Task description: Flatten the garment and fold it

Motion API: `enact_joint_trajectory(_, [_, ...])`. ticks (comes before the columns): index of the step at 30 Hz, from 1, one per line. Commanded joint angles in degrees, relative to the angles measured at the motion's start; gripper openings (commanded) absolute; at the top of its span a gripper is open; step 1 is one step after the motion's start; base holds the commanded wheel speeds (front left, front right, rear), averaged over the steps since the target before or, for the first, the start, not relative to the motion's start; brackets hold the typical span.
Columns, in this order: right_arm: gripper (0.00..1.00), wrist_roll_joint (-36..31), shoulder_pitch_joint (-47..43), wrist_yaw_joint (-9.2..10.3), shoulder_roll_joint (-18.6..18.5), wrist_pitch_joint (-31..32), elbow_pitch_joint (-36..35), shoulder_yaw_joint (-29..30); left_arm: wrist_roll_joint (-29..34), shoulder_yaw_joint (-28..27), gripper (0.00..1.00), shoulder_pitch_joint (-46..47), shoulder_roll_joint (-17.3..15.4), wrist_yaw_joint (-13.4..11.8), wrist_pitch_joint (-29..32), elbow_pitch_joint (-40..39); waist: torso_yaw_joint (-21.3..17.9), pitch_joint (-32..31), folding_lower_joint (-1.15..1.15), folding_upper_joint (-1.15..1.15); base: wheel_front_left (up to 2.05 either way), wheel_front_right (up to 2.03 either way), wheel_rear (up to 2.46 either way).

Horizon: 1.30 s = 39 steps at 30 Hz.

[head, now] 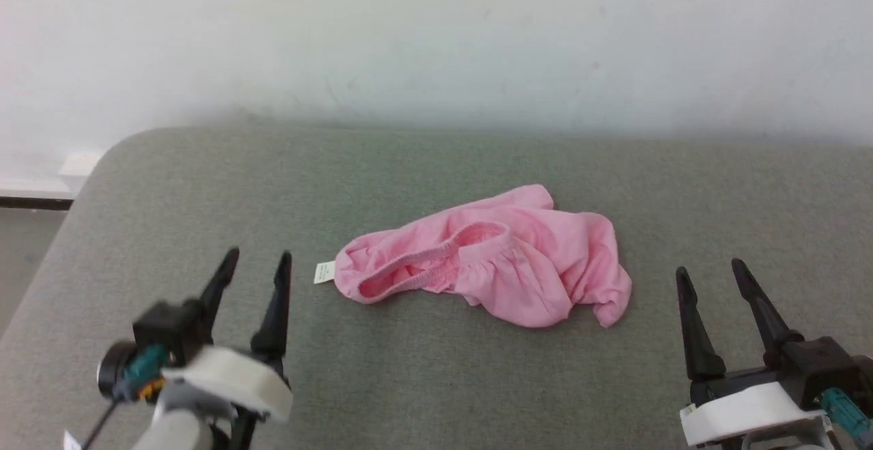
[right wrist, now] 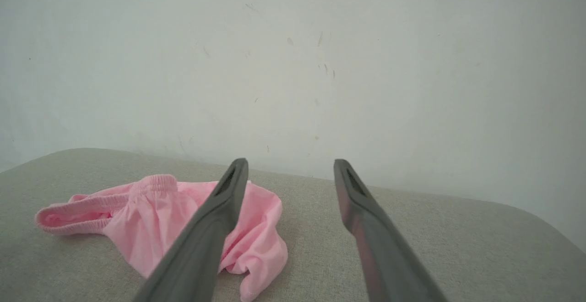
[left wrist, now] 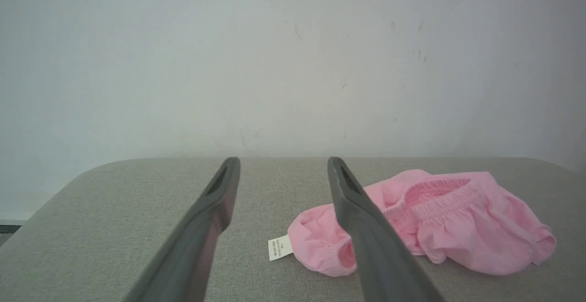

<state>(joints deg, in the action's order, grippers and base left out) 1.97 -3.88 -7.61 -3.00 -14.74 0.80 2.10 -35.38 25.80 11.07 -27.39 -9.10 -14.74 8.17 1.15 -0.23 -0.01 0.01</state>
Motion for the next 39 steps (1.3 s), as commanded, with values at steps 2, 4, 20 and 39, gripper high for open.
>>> enact_joint_trajectory(2, [1.00,-0.7,-0.9,0.12,0.1,-0.3,0.1,-0.1,2.7,-1.2,1.00,-5.1,0.9,-1.9,-0.3,-4.0,1.5,-1.8,0.01,-0.01,0.00,0.00,0.00])
enact_joint_trajectory(4, [1.00,-0.7,-1.3,0.12,0.1,-0.3,0.3,-0.3,4.2,-1.6,1.00,-8.6,2.1,-2.9,-0.3,-6.3,1.5,-2.2,0.01,-0.01,0.00,0.00,0.00])
enact_joint_trajectory(20, [1.00,-0.6,-1.4,0.12,0.1,-0.3,0.4,-1.8,10.5,-0.8,1.00,-14.4,6.2,-1.5,1.1,-9.4,-1.1,-0.4,0.01,-0.01,0.00,0.00,0.00])
enact_joint_trajectory(39, [1.00,0.1,3.7,0.12,0.1,-0.3,-0.3,-1.7,9.3,10.7,1.00,17.3,8.6,9.0,39.5,-2.6,-11.5,11.5,0.01,-0.01,0.00,0.00,0.00])
